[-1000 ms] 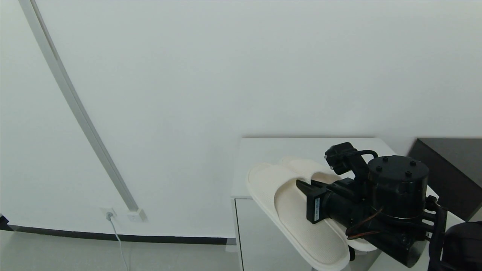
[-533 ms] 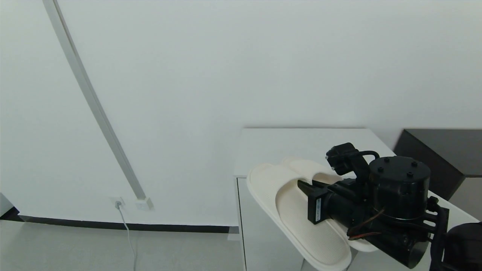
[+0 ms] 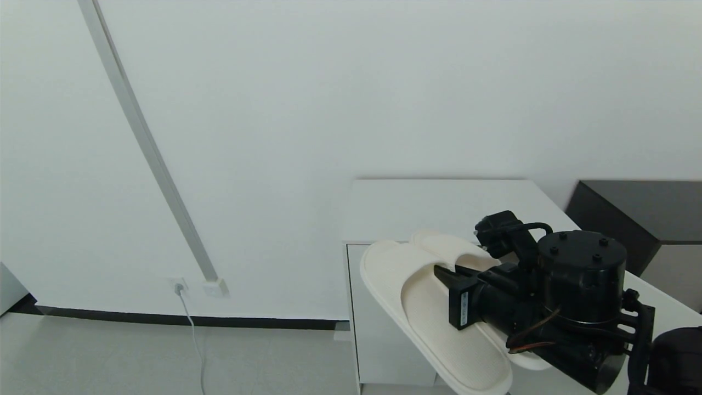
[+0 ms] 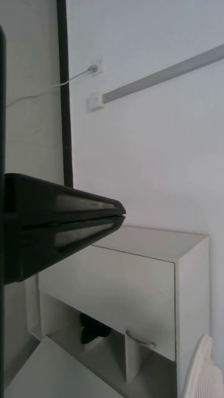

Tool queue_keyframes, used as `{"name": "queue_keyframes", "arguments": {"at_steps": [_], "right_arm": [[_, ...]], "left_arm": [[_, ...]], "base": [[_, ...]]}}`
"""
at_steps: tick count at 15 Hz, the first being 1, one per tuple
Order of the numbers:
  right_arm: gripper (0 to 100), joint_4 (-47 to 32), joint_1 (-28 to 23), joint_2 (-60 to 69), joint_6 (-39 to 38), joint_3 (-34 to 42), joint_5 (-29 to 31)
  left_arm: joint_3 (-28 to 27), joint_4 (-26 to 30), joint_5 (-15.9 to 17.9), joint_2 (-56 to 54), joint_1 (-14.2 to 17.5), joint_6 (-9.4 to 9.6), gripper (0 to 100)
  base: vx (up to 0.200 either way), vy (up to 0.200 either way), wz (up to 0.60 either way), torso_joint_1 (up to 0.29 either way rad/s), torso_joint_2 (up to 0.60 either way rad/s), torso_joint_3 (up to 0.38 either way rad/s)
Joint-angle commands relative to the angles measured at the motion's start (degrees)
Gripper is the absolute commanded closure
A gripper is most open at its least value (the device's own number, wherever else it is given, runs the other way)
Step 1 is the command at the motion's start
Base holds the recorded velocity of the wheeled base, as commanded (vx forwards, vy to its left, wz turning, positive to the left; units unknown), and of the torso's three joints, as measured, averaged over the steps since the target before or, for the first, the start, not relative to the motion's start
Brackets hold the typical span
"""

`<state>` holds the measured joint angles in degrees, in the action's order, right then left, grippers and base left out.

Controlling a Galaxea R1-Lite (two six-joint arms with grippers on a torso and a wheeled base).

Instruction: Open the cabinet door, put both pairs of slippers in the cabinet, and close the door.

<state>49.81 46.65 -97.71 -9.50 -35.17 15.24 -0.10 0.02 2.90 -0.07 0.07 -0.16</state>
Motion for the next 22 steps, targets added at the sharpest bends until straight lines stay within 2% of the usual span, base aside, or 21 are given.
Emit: {"name": "queue_keyframes", "arguments": {"at_steps": [1, 4, 22], "right_arm": [[100, 0.02, 0.02, -0.29, 0.00, 0.19, -0.03], [100, 0.02, 0.02, -0.29, 0.09, 0.45, -0.03], [100, 0.99, -0.42, -0.11, 1.67, 1.95, 0.05]], "left_arm": [[0.01, -0.02, 0.00, 0.07, 0.01, -0.02, 100], [0.01, -0.02, 0.00, 0.07, 0.01, -0.11, 100], [0.01, -0.02, 0.09, 0.07, 0.01, -0.02, 100]], "base": [[0.000, 0.000, 0.00, 0.000, 0.00, 0.000], [0.000, 0.000, 0.00, 0.000, 0.00, 0.000], [0.000, -0.200, 0.00, 0.003, 0.00, 0.002]]}}
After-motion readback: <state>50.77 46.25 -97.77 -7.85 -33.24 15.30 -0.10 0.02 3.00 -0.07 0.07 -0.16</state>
